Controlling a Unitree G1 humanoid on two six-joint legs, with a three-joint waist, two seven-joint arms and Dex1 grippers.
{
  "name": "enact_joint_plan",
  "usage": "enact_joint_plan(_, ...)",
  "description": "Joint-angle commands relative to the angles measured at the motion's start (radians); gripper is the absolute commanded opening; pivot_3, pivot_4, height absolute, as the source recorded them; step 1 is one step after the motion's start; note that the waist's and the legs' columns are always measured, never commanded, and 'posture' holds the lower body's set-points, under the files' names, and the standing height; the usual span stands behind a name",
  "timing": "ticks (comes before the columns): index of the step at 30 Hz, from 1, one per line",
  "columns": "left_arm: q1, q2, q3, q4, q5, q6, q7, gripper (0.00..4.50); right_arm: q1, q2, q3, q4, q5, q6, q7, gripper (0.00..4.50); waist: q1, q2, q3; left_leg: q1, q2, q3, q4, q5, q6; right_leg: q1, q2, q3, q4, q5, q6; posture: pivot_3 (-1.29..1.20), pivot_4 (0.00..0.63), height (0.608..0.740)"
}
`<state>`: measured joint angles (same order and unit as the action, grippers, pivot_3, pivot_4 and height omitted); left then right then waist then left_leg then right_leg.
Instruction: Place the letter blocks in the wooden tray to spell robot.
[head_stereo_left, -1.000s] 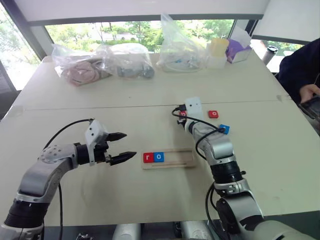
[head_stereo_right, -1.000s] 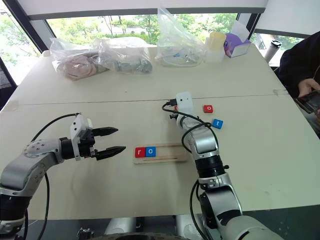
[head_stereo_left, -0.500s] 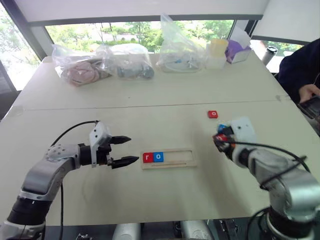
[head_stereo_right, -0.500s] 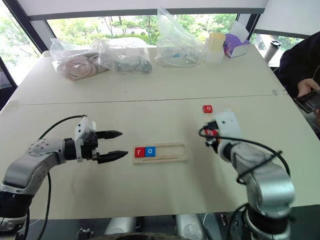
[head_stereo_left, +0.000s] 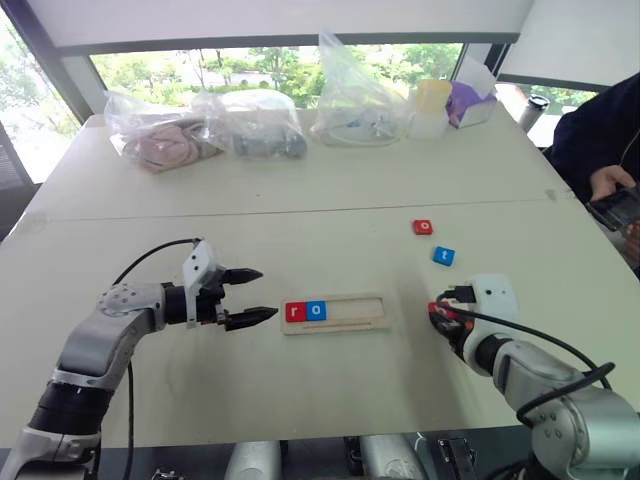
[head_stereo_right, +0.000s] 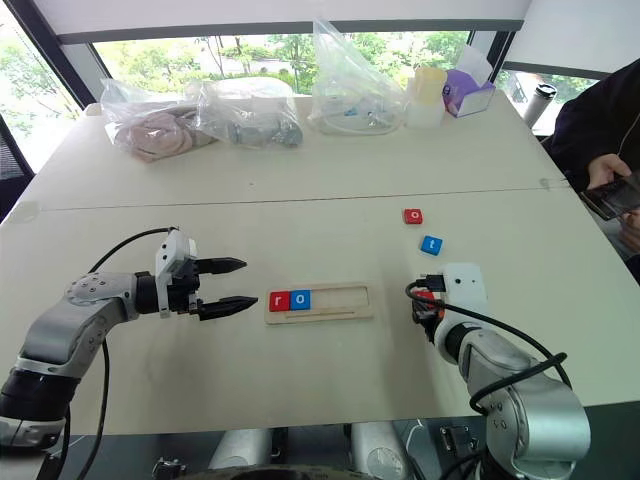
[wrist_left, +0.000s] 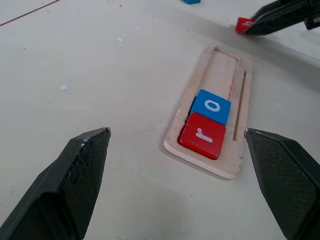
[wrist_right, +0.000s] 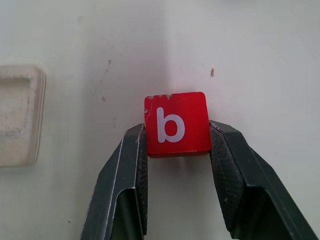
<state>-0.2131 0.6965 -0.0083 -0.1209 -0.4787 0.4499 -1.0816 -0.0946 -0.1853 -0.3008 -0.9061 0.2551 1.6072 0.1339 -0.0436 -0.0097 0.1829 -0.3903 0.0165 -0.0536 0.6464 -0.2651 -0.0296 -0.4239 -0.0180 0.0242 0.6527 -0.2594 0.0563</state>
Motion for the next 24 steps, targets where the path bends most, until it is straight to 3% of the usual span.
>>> enact_joint_plan(1,0.000,-0.003,0.008,-0.031,0.001,-0.016,0.003,4.50,-0.041,0.013,0.000,0.013,0.001,0.007,-0.024,1.15,0.001,0.000,0.000,0.000,0.000,0.000,0.000,0.000,0.000,0.000,0.000,0.000,0.000,0.001,-0.001,0.00,0.150,0.740)
enact_joint_plan(13,0.041,0.006,0.036,-0.068,-0.011,-0.007,0.033,4.50,-0.042,0.006,0.030,0.039,0.052,0.007,-0.031,1.15,0.001,0.000,0.000,-0.001,0.000,0.000,-0.001,0.000,0.000,0.000,0.000,0.000,0.000,0.001,-0.002,0.00,0.150,0.740)
enact_joint_plan(17,0.044,0.005,0.036,-0.072,-0.009,-0.010,0.041,4.50,-0.038,-0.021,0.040,0.047,0.065,0.007,-0.026,3.10,0.001,0.000,0.000,-0.001,0.000,0.000,-0.001,0.000,0.000,0.000,0.001,0.000,0.000,0.001,-0.002,0.00,0.150,0.740)
enact_joint_plan(20,0.045,0.007,0.037,-0.072,-0.009,-0.010,0.044,4.50,-0.058,-0.143,0.074,0.045,0.103,0.007,0.040,4.42,0.002,0.000,0.000,-0.001,0.000,0.000,0.000,0.000,0.000,0.000,0.000,0.000,0.000,0.001,-0.002,0.00,0.150,0.740)
enact_joint_plan(23,0.043,0.009,0.038,-0.069,-0.009,-0.011,0.043,4.50,-0.067,-0.276,0.091,0.032,0.202,0.007,0.175,4.42,0.002,0.000,0.000,-0.001,-0.001,0.001,0.000,0.000,0.000,0.000,-0.001,0.000,-0.002,0.001,-0.001,0.00,0.150,0.740)
enact_joint_plan(24,0.037,0.009,0.038,-0.063,-0.006,-0.013,0.041,4.50,-0.066,-0.402,0.107,0.038,0.234,-0.074,0.289,4.42,0.002,0.000,0.000,-0.001,0.000,0.001,0.000,0.000,0.000,0.000,-0.001,0.000,-0.002,0.001,-0.001,0.00,0.150,0.740)
